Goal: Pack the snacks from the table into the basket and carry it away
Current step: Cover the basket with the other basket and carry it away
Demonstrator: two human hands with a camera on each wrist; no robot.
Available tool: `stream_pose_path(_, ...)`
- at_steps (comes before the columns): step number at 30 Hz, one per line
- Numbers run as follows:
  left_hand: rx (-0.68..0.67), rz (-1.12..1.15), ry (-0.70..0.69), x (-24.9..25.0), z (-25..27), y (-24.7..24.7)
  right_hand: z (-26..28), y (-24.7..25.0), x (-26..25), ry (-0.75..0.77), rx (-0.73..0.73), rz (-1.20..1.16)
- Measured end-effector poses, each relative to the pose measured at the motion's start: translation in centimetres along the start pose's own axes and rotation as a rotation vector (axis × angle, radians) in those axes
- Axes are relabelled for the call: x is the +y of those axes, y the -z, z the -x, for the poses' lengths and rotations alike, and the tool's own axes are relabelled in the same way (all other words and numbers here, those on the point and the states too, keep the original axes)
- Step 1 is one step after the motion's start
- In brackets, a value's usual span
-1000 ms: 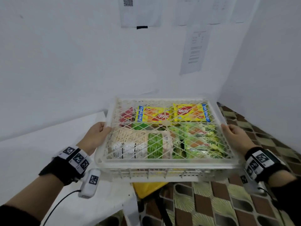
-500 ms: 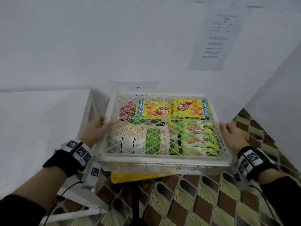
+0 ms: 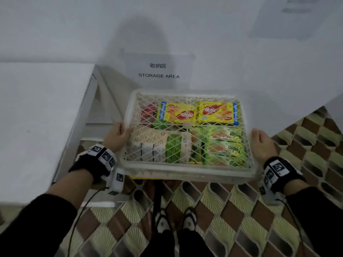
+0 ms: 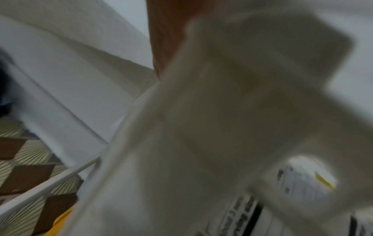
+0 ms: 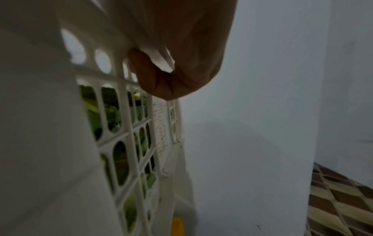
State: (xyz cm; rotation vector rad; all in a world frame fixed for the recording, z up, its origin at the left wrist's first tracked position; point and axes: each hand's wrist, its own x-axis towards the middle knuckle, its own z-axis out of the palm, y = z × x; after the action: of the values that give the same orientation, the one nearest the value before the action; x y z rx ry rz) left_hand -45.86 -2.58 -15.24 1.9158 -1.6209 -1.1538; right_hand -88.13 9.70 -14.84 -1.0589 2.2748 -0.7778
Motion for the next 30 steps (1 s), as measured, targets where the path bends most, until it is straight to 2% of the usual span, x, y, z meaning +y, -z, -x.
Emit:
stream_pose_path(5,-0.003,-0.046,0.027,-3.5,-4.3,-3.3,-4.9,-5.4,2.9,0.003,-0.041,0.019)
stream_pose_path(9,0.054,0.002,0.062,-7.7,-8.4,-6.5,-8.5,-10.7,5.4,0.019,-0.076,0.015)
stream_pose_path(15,0.083,-0.042,0.121,-18.1,-15.7,-11.2,-14.0,-20.1,11.1,0.050,-0.079,0.009)
stream_pose_path(20,0.119,0.055,0.104,-21.3,-18.7,-16.1,-17.0,-27.0,15.8,0.076,-0.065,0.019)
stream_pose_path(24,0.144,0.034,0.101,-24.2,-20.7,-18.5,-18.4,-30.4,18.1,0.059,-0.094,0.011)
stream_pose_path(30,0.100,0.111,0.097,-27.1,-22.3,-19.7,-19.2,-33.2,19.4,0.043,-0.098,-0.012)
